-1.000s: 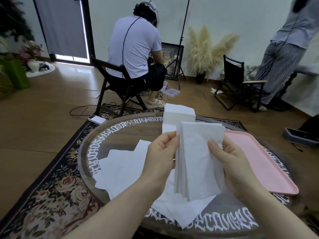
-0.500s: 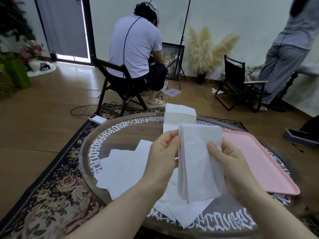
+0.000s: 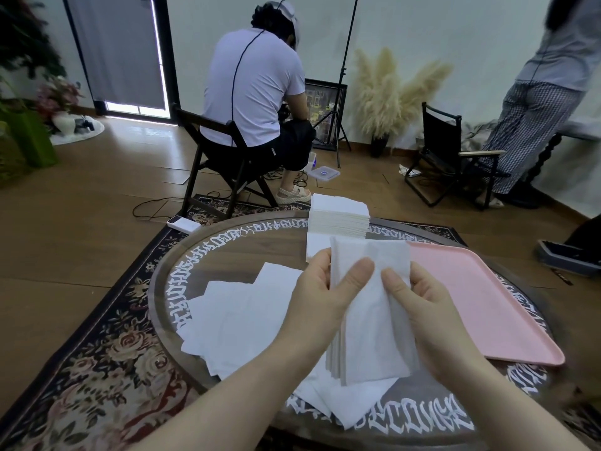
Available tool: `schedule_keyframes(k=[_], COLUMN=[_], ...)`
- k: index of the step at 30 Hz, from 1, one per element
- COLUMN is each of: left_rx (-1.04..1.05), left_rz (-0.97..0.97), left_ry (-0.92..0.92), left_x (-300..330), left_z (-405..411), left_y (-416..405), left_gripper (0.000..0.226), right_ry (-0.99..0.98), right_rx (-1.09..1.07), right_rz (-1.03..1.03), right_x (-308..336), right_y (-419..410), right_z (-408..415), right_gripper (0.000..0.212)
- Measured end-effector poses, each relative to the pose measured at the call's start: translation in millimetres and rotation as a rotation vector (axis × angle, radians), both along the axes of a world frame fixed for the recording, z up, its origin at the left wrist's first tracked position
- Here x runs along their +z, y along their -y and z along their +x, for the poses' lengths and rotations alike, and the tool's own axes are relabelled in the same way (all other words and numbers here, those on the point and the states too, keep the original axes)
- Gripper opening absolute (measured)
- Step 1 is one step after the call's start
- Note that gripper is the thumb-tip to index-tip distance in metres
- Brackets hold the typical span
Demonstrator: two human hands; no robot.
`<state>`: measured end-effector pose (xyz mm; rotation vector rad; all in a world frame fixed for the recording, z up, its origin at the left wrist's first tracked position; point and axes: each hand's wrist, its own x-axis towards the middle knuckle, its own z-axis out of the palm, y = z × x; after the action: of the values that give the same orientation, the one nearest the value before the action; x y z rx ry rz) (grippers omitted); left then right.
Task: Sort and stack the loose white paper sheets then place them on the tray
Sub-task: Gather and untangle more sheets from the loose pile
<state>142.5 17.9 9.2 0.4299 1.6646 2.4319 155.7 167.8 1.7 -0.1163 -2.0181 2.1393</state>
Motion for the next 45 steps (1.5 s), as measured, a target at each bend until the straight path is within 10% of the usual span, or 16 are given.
schedule_keyframes(k=[5,13,21,26,30,35,45], left_rx=[0.078,0.274,0.477,0.441,0.241,0.304,0.118], left_rz=[-0.041,0.227,0.134,0.189,-0.114,-1.147,-0.894], left_ry=[-0.024,0.282,0.341,0.376,0.163,-0.384,-0.333], left_x=[-3.9,-7.8,-17.6,-16.8,-13.9,-37.8,-61.7], left_z=[1.8,-5.8,-6.9,-24.6,-41.3,-49.1,-43.5], left_y=[-3.6,-1.0,-7.2,12.5,40.0,66.9,77.2], left_gripper=[0.028,0.010,0.001,0.006,0.018,0.006,0.032], right_ry=[0.008,0.157,0.260,0.348,0.211,-0.010,0.117], right_rx=[0.009,0.099,0.364,0.442,0.209,0.107,0.237], right_rz=[-0.003,0.179,0.269,0.447,0.433,0.477,0.563], right_x=[-0.4,2.8,1.1,1.1,1.5,-13.0,-53.8], right_y=[3.9,5.5,18.4,2.5,-14.7,-24.5,-41.6], right_z=[1.7,3.7,6.9,4.9,0.5,-5.2,-7.2], right_gripper=[0.022,0.078,0.061,0.011,0.005,0.009,0.015])
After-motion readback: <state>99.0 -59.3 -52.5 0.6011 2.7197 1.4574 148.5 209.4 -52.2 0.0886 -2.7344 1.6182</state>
